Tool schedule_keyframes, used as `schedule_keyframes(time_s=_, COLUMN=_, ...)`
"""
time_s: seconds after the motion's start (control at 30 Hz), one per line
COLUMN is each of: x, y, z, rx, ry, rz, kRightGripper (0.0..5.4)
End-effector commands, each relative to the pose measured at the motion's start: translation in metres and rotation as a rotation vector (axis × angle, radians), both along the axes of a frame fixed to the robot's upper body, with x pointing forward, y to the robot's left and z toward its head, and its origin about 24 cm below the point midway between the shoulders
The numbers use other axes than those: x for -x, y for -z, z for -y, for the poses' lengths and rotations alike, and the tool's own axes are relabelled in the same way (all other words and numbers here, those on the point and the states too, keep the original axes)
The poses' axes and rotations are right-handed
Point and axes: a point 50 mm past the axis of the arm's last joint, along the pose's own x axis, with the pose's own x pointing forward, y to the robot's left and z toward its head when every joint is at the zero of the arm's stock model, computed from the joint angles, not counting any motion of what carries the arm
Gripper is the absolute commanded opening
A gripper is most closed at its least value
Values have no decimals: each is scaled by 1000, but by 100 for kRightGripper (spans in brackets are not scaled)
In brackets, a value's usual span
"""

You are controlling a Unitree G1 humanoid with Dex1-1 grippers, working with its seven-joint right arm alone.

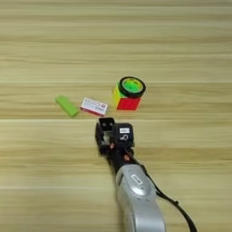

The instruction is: Move the objects on the table

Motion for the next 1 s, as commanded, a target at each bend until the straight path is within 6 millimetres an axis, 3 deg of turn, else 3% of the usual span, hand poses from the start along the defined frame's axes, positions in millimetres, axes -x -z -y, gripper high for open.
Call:
schedule_keyframes(time_s=0.03, x=-14, y=-20, z=-13, rx=-17, ry=-67, rz=113, kRightGripper=248)
schedule_keyframes(time_s=0.57, x=-31, y=-54, z=-74, rx=-39, ry=-387, rz=205, kRightGripper=248)
schedule_keyframes(time_s=0.73, x=-41, y=-50, z=-95, rx=-24, ry=-489, rz=180, kRightGripper=248)
schedule_keyframes(time_s=1.0, x=-74, y=-39, z=-108, rx=-22, ry=-512, rz=130, kRightGripper=248)
